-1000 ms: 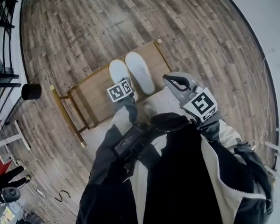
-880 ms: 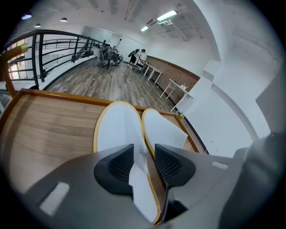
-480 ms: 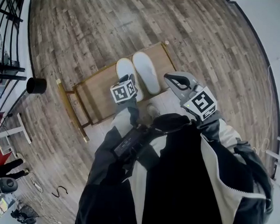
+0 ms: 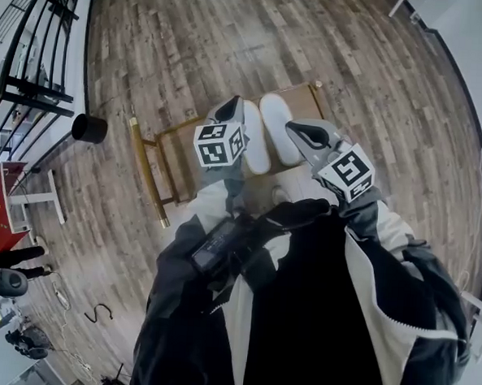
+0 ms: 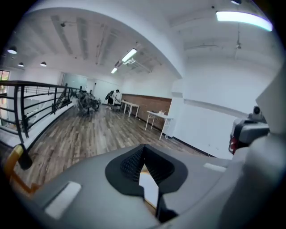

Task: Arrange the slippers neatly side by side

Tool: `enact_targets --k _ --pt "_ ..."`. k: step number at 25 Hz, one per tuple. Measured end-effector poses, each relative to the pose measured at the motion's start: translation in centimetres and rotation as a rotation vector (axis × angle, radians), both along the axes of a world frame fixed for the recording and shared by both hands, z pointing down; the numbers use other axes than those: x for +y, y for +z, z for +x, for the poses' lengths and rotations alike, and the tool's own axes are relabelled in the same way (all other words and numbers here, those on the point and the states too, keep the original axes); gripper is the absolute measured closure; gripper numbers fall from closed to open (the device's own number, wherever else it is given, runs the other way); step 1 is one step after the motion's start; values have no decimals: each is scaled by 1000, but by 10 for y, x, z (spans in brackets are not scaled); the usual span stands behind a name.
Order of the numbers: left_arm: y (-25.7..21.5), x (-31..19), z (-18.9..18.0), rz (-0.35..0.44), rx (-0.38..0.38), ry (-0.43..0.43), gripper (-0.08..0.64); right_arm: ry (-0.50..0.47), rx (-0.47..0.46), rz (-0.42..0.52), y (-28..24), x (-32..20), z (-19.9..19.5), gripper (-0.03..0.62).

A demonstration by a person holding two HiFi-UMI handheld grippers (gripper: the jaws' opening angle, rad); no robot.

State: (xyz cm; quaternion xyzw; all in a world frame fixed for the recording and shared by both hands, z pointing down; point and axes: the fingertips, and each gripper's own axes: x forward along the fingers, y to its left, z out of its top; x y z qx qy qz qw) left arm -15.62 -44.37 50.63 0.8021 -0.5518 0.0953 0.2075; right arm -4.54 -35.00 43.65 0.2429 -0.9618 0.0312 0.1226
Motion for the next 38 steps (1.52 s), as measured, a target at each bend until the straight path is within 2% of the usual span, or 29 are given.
enact_targets --k 2,5,10,14,21,38 --pt "-38 -1 -2 97 12 9 549 -8 -18 3 -3 -5 -6 589" --pt "-84 -3 -7 197 7 26 549 -29 -39 11 -12 -11 -20 589" --pt "-149 -9 -28 310 7 32 549 -85 -61 36 -26 -7 -55 589" --pt "-182 5 -39 378 9 34 549 -66 -111 9 -41 -16 -74 589" --pt "-196 35 -40 429 -87 69 549 -12 -158 65 -87 -42 -92 589" --pt "-197 50 -54 429 -69 30 549 29 -106 121 -102 -56 -95 591"
